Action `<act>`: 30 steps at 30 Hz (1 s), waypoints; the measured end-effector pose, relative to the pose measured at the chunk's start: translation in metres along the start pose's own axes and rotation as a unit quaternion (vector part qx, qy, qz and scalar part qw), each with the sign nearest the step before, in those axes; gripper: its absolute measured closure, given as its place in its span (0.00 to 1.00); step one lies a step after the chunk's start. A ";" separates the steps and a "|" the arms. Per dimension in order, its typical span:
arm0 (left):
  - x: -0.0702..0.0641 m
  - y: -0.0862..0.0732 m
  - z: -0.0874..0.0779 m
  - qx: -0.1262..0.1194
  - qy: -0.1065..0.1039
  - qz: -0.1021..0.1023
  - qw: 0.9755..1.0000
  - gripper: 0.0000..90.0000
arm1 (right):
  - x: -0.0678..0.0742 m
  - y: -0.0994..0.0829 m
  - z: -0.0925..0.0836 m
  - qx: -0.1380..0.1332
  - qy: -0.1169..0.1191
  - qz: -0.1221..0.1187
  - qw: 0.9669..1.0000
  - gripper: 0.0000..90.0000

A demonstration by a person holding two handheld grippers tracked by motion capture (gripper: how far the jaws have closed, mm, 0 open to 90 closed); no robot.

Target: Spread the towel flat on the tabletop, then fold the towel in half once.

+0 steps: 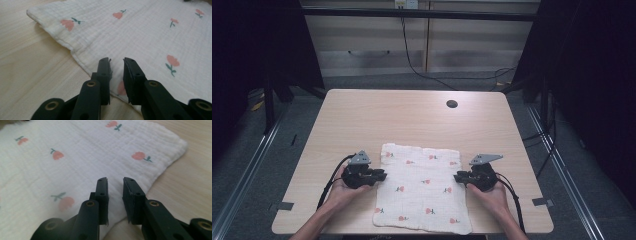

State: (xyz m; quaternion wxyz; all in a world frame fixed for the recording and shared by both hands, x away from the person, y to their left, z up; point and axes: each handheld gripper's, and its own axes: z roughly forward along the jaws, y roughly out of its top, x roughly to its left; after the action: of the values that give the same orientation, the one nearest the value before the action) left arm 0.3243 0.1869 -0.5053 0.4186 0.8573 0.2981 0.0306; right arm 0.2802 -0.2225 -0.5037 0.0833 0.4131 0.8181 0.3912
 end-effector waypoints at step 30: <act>0.022 0.006 -0.027 -0.043 0.042 -0.040 0.997 0.47 | -0.061 0.058 0.020 -0.040 -0.051 0.023 0.998 0.70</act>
State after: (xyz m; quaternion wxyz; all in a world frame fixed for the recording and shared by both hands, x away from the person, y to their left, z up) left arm 0.3369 0.2143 -0.4873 0.4429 0.8238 0.3483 0.0624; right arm 0.3636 -0.2360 -0.4877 0.1326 0.4478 0.7867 0.4037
